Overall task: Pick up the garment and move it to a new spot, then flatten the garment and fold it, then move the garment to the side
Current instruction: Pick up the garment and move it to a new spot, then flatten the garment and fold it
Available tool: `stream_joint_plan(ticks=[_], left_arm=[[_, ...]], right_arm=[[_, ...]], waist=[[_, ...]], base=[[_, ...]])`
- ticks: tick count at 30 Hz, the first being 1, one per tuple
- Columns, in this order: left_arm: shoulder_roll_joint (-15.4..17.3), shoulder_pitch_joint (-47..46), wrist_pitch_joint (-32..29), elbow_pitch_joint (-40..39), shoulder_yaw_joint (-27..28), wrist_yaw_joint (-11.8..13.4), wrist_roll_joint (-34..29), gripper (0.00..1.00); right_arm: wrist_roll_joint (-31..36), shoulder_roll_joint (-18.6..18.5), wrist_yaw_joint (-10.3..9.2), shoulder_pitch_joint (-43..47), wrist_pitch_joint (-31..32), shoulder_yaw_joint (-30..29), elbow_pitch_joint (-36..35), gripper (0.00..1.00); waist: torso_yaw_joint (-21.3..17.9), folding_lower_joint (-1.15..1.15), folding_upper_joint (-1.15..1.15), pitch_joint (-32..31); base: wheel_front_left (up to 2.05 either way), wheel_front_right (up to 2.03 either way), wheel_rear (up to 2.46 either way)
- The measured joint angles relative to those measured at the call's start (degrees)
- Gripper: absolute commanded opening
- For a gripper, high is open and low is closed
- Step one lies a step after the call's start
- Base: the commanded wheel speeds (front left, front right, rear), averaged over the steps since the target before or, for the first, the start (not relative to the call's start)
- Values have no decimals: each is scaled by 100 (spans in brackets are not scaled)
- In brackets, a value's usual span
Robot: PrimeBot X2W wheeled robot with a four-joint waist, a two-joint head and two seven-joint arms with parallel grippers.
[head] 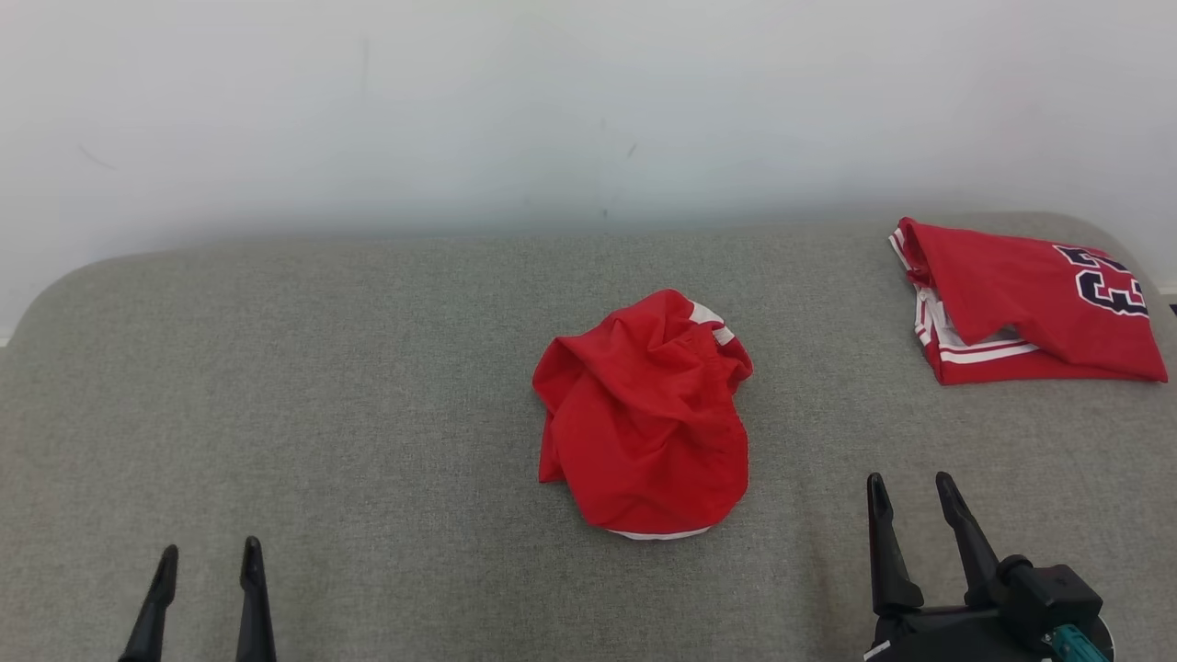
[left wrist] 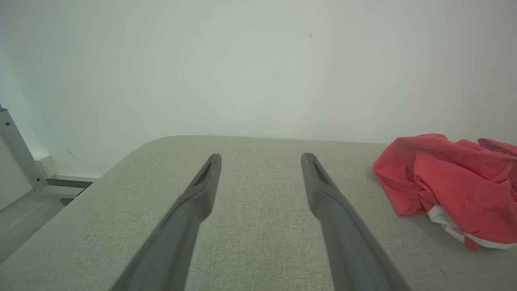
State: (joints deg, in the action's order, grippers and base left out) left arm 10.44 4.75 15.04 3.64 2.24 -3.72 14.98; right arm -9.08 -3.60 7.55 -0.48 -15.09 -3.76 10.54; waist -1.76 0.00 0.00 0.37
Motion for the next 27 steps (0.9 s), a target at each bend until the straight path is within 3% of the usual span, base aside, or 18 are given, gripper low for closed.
stream_joint_plan(ticks=[27], left_arm=[[-276, 25, 0, 181, 285, -244, -405, 100]], right_arm=[[-41, -22, 0, 13, 0, 44, 188, 100]], waist=[[-13, 0, 0, 15]], base=[[0, 0, 0]])
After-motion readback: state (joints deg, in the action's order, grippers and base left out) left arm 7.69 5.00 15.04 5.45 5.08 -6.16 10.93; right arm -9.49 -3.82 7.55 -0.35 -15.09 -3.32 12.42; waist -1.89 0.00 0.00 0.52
